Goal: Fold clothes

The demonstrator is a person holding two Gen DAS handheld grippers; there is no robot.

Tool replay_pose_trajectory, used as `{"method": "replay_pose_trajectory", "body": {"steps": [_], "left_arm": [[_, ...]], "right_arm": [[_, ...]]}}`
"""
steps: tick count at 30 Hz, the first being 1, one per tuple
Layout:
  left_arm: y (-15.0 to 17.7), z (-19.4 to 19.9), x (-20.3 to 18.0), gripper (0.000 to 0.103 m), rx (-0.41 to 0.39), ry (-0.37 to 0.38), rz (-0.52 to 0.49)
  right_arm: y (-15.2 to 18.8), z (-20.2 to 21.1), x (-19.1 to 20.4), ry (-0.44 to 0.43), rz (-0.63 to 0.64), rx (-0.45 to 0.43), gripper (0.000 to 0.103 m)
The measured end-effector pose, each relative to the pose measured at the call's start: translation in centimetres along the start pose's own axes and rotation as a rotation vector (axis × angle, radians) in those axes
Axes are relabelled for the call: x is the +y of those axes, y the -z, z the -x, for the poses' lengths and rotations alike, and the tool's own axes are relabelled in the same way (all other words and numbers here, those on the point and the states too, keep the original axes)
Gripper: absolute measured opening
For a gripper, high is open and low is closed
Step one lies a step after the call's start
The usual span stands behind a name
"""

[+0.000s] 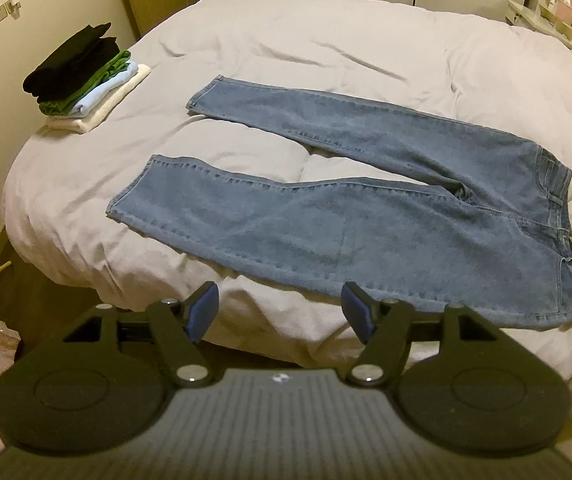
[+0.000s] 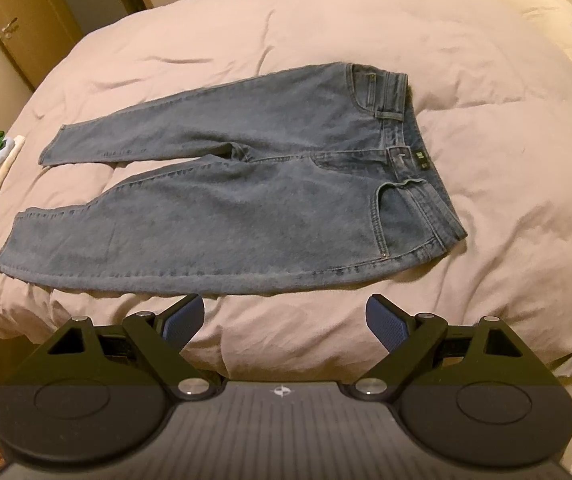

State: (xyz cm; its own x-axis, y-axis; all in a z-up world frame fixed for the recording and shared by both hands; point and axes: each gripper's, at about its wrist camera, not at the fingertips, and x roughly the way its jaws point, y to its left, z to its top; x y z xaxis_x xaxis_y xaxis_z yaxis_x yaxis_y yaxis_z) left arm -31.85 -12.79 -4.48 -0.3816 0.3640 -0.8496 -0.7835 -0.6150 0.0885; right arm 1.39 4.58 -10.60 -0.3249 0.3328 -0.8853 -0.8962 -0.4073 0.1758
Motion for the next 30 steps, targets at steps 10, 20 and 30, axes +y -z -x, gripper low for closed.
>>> {"method": "replay_pose_trajectory", "body": {"steps": [10, 20, 30], "left_arm": [[0.8, 0.4, 0.1, 0.065, -0.006, 0.005, -0.008], [1.2, 0.6, -0.7, 0.065, -0.010, 0.008, -0.018], [1.0, -0.3, -1.9, 0.065, 0.002, 0.018, -0.042]], "right_arm": [[0.8, 0.5, -0.2, 0.004, -0.006, -0.003, 0.090], [1.4, 1.2, -1.5, 0.006, -0.024, -0.013, 0.090], [1.4, 1.1, -2.9, 0.016, -0.047, -0.007, 0.090]]}}
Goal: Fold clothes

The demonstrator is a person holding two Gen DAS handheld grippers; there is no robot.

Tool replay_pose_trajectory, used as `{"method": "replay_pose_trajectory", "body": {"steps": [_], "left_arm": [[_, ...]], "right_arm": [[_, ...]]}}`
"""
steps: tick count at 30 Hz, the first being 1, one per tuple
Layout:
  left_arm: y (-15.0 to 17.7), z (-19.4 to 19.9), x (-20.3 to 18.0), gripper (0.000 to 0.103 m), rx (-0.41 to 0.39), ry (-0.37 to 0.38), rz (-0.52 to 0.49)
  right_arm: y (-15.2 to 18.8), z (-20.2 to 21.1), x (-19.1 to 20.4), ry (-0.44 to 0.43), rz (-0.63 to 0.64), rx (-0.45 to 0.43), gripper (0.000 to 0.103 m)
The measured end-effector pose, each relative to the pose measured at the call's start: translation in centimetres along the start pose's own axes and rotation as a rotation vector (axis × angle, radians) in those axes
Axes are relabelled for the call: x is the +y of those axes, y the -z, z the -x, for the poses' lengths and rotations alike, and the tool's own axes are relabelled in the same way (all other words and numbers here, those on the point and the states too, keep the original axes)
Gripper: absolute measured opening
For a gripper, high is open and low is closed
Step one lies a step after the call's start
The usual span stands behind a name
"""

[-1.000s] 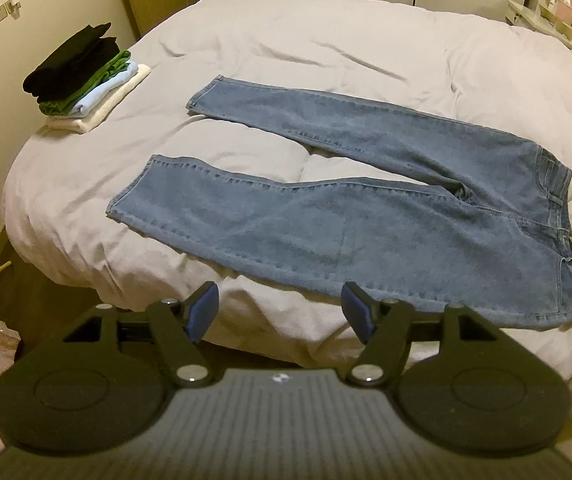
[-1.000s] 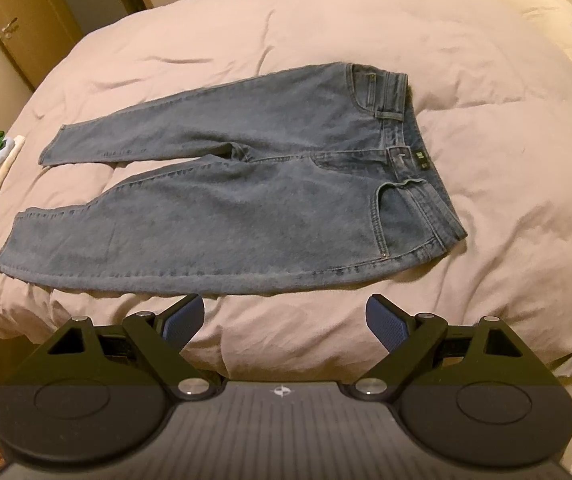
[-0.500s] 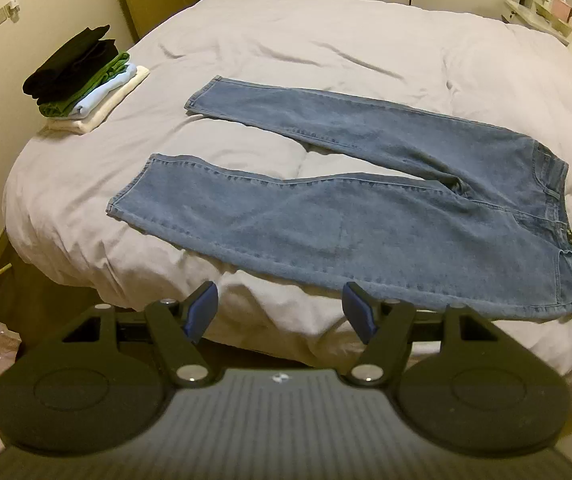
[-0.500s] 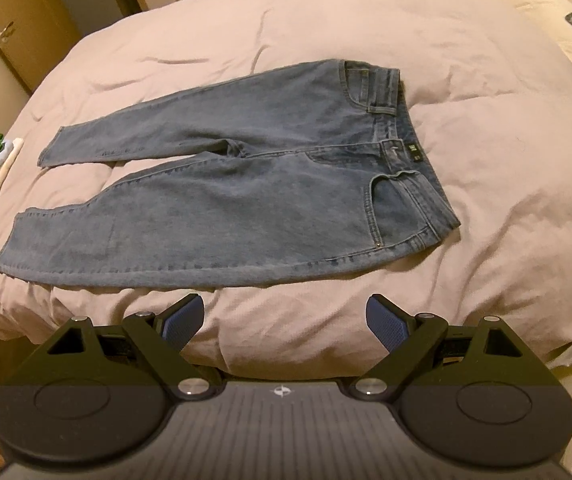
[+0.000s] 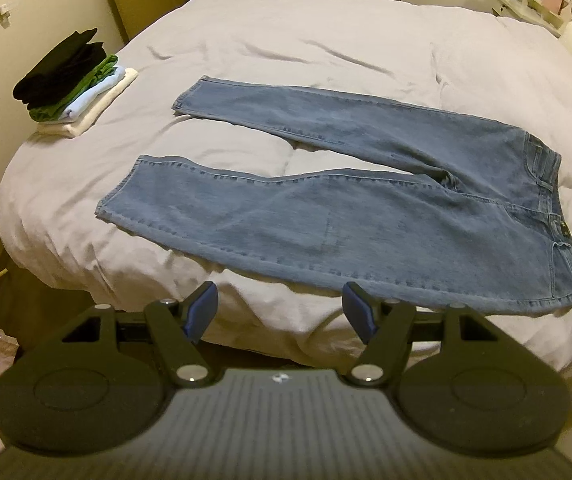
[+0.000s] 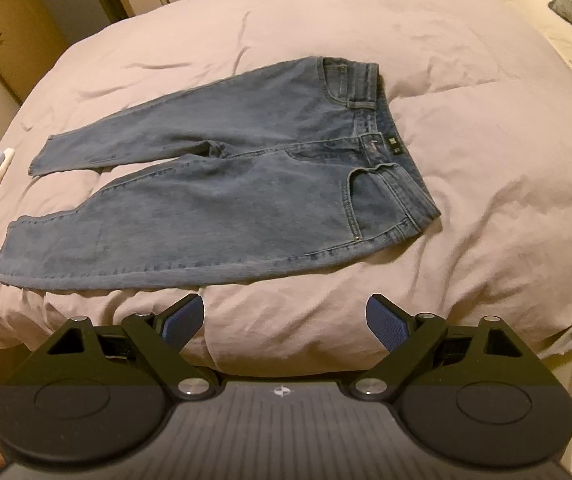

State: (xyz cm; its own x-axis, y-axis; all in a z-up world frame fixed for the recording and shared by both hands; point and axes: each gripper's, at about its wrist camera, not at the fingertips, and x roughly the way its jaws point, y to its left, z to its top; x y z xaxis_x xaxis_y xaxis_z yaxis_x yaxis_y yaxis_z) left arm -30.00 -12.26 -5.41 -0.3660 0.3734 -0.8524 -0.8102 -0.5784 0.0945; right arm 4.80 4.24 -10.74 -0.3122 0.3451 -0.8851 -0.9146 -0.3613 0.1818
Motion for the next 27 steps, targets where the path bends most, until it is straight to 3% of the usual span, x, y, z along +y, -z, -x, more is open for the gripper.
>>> {"method": "replay_pose_trajectory", "body": {"steps": [12, 15, 17, 27], "left_arm": [[-2.7, -4.1, -1.7, 0.065, 0.055, 0.016, -0.030], [-3.8, -5.8, -1.9, 0.066, 0.075, 0.019, -0.039], [-4.6, -7.0, -2.1, 0.066, 0.088, 0.021, -0.046], [-11.6, -15.8, -3.8, 0.065, 0.145, 0.054, -0.172]], "right_arm": [[-2.1, -2.2, 0.3, 0.023, -0.009, 0.024, 0.091], [-3.1, -3.3, 0.5, 0.030, -0.014, 0.038, 0.100], [-3.9, -4.2, 0.8, 0.033, -0.017, 0.046, 0.101], [-9.8, -12.0, 2.9, 0.036, -0.028, 0.145, 0.101]]}}
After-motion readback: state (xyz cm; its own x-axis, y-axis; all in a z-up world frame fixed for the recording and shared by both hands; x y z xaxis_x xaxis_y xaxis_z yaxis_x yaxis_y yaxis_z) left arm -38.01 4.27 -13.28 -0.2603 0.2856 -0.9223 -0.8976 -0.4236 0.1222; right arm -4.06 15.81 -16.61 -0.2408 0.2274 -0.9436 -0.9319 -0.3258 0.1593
